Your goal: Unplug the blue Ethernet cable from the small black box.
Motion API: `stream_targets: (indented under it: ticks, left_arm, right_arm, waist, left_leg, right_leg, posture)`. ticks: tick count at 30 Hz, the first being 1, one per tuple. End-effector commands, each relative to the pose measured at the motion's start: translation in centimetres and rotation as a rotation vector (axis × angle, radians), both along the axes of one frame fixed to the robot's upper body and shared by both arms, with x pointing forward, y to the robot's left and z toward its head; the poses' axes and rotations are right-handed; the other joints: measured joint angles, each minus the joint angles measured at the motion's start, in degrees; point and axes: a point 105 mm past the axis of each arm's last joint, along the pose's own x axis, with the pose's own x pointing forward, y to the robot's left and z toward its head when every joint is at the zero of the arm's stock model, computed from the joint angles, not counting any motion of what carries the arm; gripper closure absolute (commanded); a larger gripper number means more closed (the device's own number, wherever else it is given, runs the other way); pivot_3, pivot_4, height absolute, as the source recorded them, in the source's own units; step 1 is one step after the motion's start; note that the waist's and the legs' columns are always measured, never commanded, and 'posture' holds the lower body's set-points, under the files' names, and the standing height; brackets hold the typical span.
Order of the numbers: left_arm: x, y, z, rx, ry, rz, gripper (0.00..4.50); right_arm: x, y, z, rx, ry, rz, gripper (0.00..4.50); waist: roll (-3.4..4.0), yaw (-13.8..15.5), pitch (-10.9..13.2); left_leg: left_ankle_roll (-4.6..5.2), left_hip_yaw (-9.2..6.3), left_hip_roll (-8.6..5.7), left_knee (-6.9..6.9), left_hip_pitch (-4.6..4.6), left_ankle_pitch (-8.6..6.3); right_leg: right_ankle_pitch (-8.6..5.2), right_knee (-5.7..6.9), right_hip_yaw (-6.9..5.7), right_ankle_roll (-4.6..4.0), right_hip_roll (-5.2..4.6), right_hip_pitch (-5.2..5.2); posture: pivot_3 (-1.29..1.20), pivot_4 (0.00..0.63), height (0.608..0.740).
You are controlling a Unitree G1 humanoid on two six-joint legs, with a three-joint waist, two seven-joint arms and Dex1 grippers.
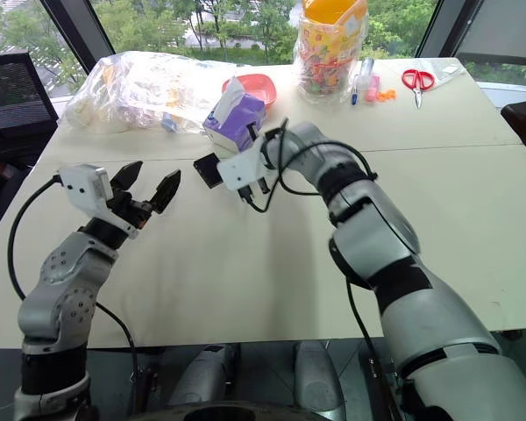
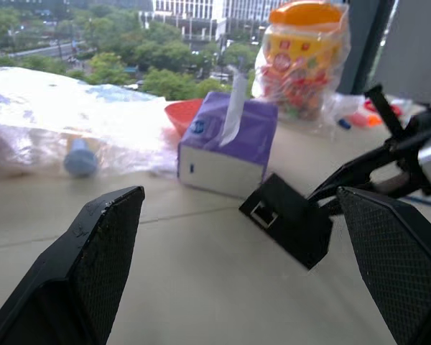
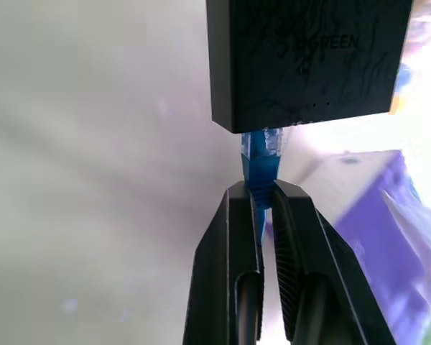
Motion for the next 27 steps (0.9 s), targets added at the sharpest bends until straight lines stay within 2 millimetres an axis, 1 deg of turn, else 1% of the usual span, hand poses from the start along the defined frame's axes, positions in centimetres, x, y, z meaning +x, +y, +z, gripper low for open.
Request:
stream_targets:
  ticks: [1, 3, 6, 8, 13, 15, 17, 21, 27]
  left_arm:
    - [0.2, -1.0, 1.9, -0.091, -0.021, -0.087, 0.00]
    - [0.3, -1.7, 2.3, -0.129, -0.008, -0.139, 0.00]
    - [0.5, -2.6, 2.5, -0.133, 0.018, -0.198, 0.00]
    - [0.5, -2.8, 2.4, -0.124, 0.030, -0.215, 0.00]
    - [0.7, -3.2, 1.8, -0.105, 0.063, -0.252, 0.00]
    - [0.6, -3.6, 1.6, -0.080, 0.071, -0.277, 0.00]
    - [0.5, -3.8, 1.5, -0.066, 0.072, -0.289, 0.00]
    - [0.6, -3.9, 2.0, -0.069, 0.057, -0.297, 0.00]
    - [0.1, -5.0, 2.5, -0.071, 0.044, -0.366, 0.00]
  right_arm:
    - [-0.6, 0.3, 2.2, 0.167, -0.279, 0.052, 4.45]
    - [-1.0, -0.1, 2.2, 0.258, -0.365, 0.024, 4.45]
    - [-2.2, -0.3, 1.7, 0.315, -0.494, 0.002, 4.45]
    - [-2.8, -0.3, 1.9, 0.337, -0.553, -0.008, 4.45]
    - [-4.4, -0.9, 4.0, 0.470, -0.661, -0.088, 4.45]
    - [-4.9, -1.5, 4.5, 0.497, -0.697, -0.110, 4.45]
    - [-5.5, -1.8, 4.7, 0.510, -0.715, -0.120, 4.45]
    - [-6.6, -2.2, 4.3, 0.509, -0.733, -0.114, 4.45]
    - [-7.2, -2.3, 3.8, 0.507, -0.752, -0.123, 4.45]
  waist:
    - [-0.01, 0.0, 0.0]
    - [-0.02, 0.0, 0.0]
    - [-0.02, -0.1, 0.0]
    - [-0.02, -0.1, 0.0]
    - [-0.03, 0.3, 0.0]
    - [-0.03, 0.5, 0.0]
    - [-0.03, 0.9, 0.0]
    - [-0.04, 1.4, 0.0]
    - [-0.04, 1.4, 0.0]
  left_leg:
    - [-0.01, -0.01, 0.00, 0.01, 0.00, 0.01]
    - [-0.02, 0.02, 0.00, 0.03, 0.00, 0.02]
    - [-0.02, 0.09, 0.01, 0.06, 0.02, 0.03]
    - [-0.01, 0.09, 0.02, 0.09, 0.02, 0.03]
    - [-0.01, 0.09, 0.01, 0.27, 0.02, 0.03]
    - [0.00, 0.09, 0.01, 0.35, 0.01, 0.02]
    - [0.02, 0.09, 0.01, 0.45, 0.02, 0.01]
    - [0.03, 0.09, 0.01, 0.58, 0.01, 0.00]
    - [0.04, 0.09, 0.01, 0.67, 0.03, 0.01]
  right_leg:
    - [0.00, 0.03, 0.00, 0.00, 0.00, 0.01]
    - [0.00, 0.05, 0.03, 0.00, 0.00, -0.01]
    - [0.01, 0.09, 0.11, 0.00, 0.01, -0.03]
    - [0.01, 0.10, 0.11, 0.00, 0.02, -0.02]
    - [0.02, 0.09, 0.12, 0.01, 0.03, 0.09]
    - [0.03, 0.09, 0.12, 0.01, 0.03, 0.13]
    - [0.03, 0.08, 0.12, 0.02, 0.04, 0.19]
    - [0.04, 0.06, 0.12, 0.01, 0.05, 0.25]
    - [0.07, 0.05, 0.12, -0.02, 0.06, 0.30]
  posture:
    - [0.00, 0.150, 0.740]
    - [0.00, 0.150, 0.740]
    - [0.00, 0.150, 0.740]
    - [0.00, 0.150, 0.740]
    - [0.00, 0.150, 0.740]
    - [0.00, 0.150, 0.740]
    - [0.00, 0.150, 0.740]
    - [0.00, 0.150, 0.740]
    - [0.00, 0.150, 0.740]
